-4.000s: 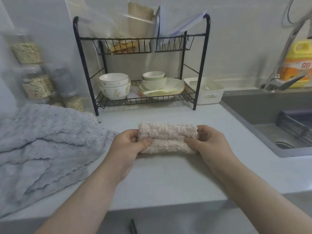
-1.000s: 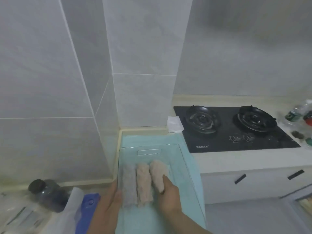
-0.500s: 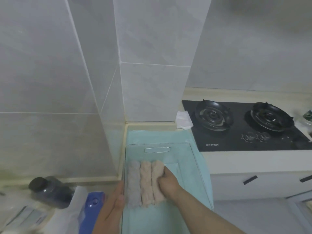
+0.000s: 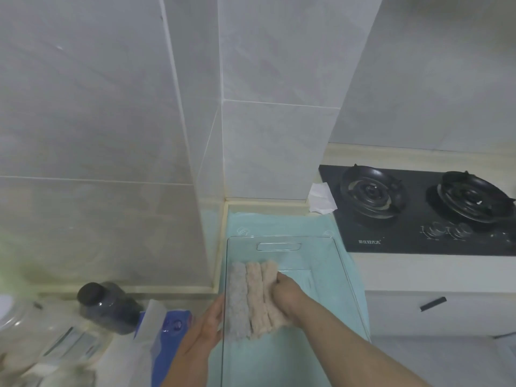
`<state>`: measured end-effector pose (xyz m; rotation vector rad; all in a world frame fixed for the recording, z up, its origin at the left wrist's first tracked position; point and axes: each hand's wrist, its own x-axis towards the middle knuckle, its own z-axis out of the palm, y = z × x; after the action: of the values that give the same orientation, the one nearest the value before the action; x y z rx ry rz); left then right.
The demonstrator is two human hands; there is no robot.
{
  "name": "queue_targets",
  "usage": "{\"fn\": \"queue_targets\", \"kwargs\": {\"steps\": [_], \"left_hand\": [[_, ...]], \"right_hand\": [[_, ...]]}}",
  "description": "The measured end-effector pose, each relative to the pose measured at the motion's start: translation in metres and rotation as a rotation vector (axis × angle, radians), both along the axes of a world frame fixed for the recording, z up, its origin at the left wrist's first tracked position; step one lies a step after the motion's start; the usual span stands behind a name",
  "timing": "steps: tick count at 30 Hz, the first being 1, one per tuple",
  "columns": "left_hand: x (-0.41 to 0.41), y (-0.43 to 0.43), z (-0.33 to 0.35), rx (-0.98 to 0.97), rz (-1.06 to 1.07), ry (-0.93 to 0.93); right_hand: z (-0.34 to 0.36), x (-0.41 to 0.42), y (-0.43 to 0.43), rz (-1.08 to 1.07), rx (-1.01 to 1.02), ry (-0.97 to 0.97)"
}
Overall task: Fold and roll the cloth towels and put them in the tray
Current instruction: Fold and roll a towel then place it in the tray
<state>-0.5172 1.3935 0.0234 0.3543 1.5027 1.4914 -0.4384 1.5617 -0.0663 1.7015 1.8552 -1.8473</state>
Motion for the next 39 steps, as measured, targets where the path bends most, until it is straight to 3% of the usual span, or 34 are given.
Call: {"fn": "queue_targets", "kwargs": {"steps": [2, 8, 13, 19, 26, 33, 39], "left_hand": [[-0.002, -0.003, -0.005, -0.036, -0.145, 0.059], [-0.009, -0.003, -0.003, -0.123, -0.03, 0.009], [-0.014, -0.008, -0.007, -0.079, -0.042, -0.018], [-0.014, -0.01, -0.008, -0.053, 0.061, 0.052], [-0.031, -0.031, 0.004, 0.011, 0.178, 0.221], [-0.01, -0.052, 0.03, 0.015, 0.402, 0.321], [0.054, -0.075, 0.061, 0.092, 0.635, 0.444]], "right_hand": [[0.006, 0.005, 0.001, 0.012, 0.073, -0.048], [0.015, 0.019, 0.004, -0.033, 0.108, -0.128], [0.024, 0.027, -0.001, -0.145, 0.075, -0.1], [0.038, 0.033, -0.003, -0.169, 0.174, -0.155], [0.081, 0.052, 0.002, -0.097, 0.265, 0.093], [0.107, 0.078, 0.017, -0.224, 0.031, 0.338], [0.164, 0.101, 0.018, 0.136, 0.15, 0.541]]}}
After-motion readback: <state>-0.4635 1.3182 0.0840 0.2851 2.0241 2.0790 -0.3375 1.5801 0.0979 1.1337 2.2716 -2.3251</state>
